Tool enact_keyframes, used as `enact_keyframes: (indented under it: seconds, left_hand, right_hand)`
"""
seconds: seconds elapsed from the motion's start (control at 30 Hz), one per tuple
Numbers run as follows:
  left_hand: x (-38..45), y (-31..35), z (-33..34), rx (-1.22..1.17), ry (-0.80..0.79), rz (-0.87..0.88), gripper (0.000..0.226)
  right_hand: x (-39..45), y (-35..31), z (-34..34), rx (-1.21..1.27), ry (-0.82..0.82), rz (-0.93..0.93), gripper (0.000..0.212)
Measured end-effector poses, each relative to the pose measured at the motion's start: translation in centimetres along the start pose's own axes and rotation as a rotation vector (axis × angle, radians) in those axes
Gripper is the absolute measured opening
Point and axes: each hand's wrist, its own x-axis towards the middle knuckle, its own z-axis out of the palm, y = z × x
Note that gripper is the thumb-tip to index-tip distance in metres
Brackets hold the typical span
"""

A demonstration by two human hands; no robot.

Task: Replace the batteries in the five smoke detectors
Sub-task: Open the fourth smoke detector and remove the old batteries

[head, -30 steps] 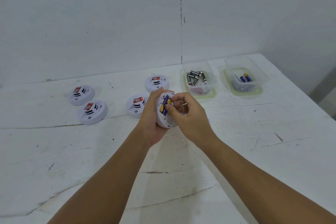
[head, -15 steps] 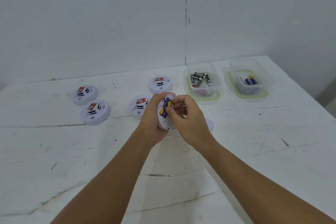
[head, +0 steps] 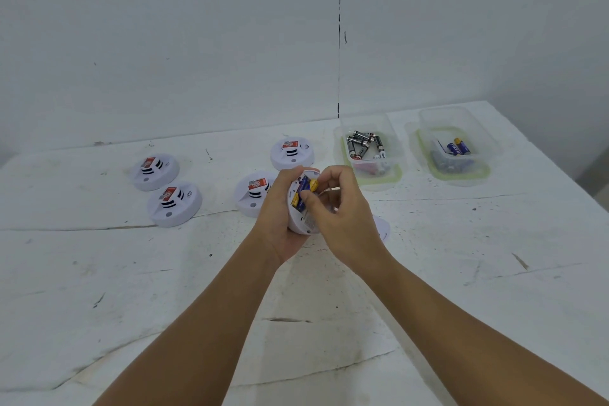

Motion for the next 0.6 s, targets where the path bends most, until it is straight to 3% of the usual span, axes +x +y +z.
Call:
enact_keyframes:
  seconds: [0.2,0.3,0.43,0.6]
  left_hand:
    - [-0.1,0.1,0.3,0.002,-0.019,-0.014,0.035]
    - [-0.3,0.4,0.3,0.006,-0.029,-0.018,0.036]
    - [-0.1,0.7,0.1,0.043,-0.020,-0.018,0.031]
    - [-0.1,0.7,0.2,0.048,0.020,-0.035,0.027]
  right_hand:
    - [0.4,-0.4,0.0,0.112,0.090,0.050,0.028]
    - [1.0,-0.7,-0.4,0.161,0.118,0.106,0.012]
    - [0.8,-0.7,-0.8,-0.032,0.053,0.074,0.013]
    - [-0.1,-0.2,-0.6,-0.320,-0.031,-0.110,0.016]
